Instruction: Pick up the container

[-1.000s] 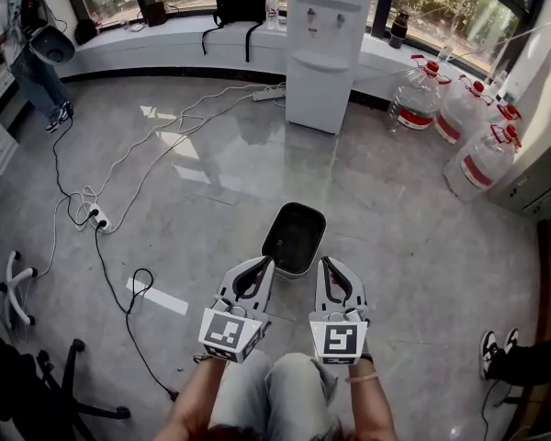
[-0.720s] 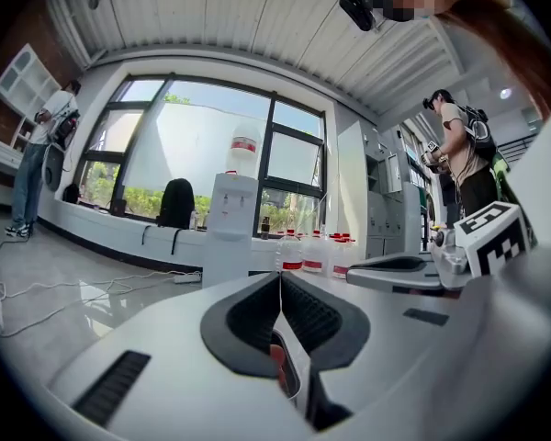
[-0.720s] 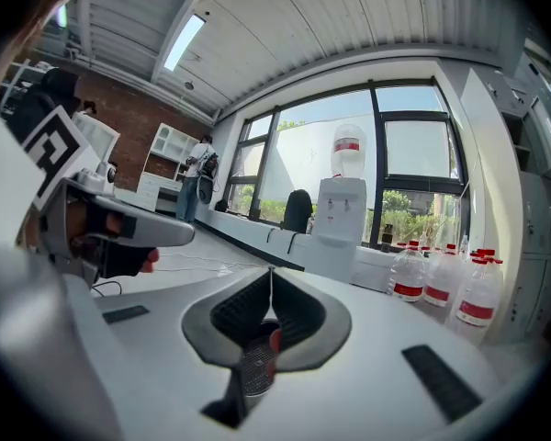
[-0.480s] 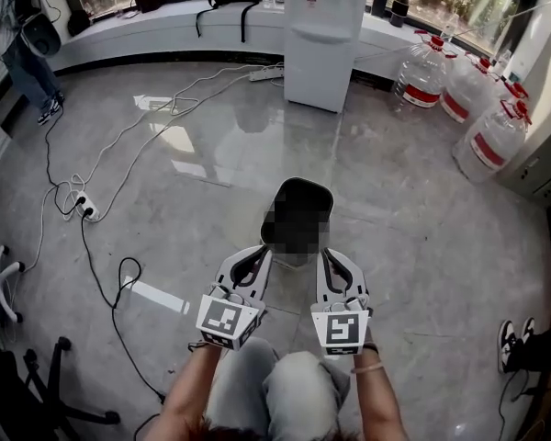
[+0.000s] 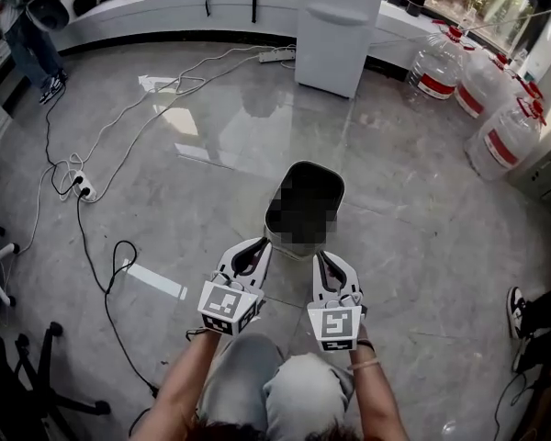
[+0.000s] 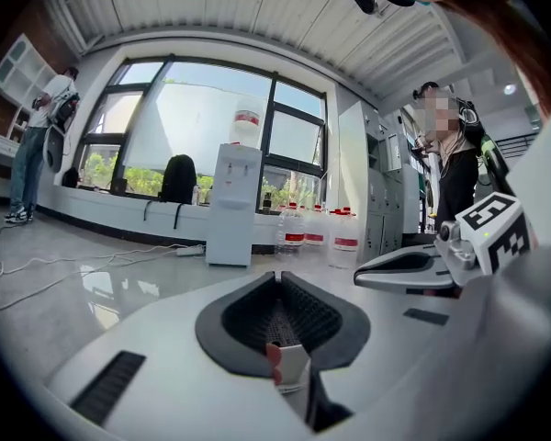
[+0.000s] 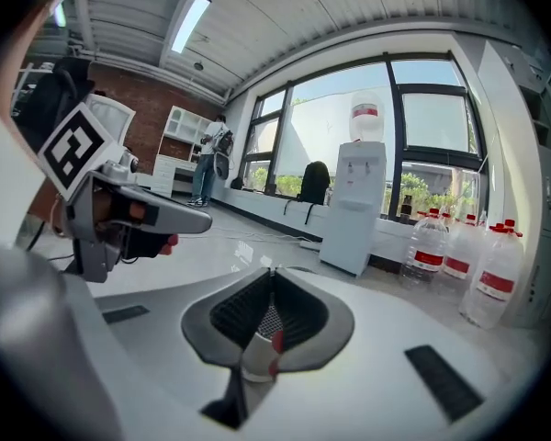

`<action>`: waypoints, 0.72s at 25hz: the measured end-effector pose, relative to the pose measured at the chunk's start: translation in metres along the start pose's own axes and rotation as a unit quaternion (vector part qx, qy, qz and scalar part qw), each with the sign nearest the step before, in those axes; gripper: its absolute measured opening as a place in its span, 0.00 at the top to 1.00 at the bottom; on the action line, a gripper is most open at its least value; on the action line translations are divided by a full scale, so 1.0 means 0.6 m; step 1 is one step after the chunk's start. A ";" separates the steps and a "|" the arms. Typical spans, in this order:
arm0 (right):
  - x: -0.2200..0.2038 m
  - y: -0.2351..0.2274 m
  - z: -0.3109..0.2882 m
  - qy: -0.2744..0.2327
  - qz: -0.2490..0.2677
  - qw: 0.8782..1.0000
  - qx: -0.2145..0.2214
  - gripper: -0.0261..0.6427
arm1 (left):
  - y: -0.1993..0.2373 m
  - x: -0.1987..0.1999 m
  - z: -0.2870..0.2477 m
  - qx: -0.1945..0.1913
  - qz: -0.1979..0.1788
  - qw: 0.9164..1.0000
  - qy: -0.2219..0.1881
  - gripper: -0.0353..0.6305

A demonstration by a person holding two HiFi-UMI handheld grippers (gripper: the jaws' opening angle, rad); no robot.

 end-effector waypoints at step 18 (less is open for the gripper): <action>-0.202 -0.020 -0.057 0.137 -0.004 0.990 0.019 0.92 | -0.008 -0.114 -0.024 -0.011 0.018 0.999 0.040 0.88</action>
Point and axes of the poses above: the fingertips, and each gripper's own axes: z backward along the fingers, y to its left, x out of its top, the point moved 2 cm from there along z, backward along the fingers, and after that the axes turned 15 degrees about -z, right-handed, at the moved point
